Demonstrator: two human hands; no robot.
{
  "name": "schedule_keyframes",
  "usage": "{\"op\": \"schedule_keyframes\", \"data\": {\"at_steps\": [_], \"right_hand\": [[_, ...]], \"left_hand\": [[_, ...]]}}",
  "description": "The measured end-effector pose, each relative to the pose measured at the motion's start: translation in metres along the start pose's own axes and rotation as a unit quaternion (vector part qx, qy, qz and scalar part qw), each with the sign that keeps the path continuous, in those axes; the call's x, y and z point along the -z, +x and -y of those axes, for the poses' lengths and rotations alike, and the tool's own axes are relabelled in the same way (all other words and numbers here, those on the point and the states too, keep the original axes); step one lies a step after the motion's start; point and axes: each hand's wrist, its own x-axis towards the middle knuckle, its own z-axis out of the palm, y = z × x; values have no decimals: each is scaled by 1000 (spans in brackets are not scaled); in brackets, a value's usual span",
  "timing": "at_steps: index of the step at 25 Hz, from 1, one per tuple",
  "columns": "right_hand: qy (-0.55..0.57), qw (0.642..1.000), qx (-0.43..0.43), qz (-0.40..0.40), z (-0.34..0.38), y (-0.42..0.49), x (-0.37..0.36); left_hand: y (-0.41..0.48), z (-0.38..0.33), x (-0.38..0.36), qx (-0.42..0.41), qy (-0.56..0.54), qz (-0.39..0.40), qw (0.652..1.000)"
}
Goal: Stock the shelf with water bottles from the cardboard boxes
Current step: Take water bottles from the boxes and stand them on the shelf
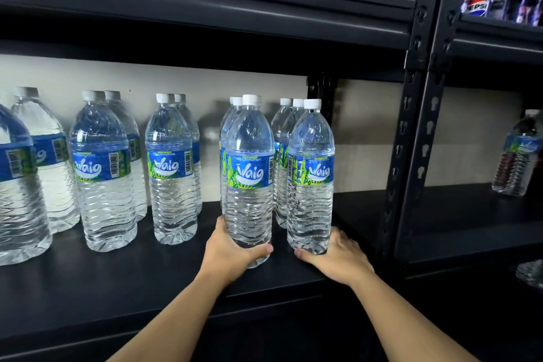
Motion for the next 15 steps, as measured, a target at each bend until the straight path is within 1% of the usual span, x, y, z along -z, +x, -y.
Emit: {"op": "schedule_keyframes", "data": {"at_steps": [4, 8, 15], "right_hand": [[5, 1000, 6, -13, -1, 1, -3], [2, 1000, 6, -14, 0, -2, -2], [-2, 1000, 5, -9, 2, -7, -1]], "left_hand": [[-1, -5, -8, -2, 36, -34, 999], [0, -2, -8, -1, 38, -17, 999], [-1, -5, -10, 13, 53, -16, 998]]}}
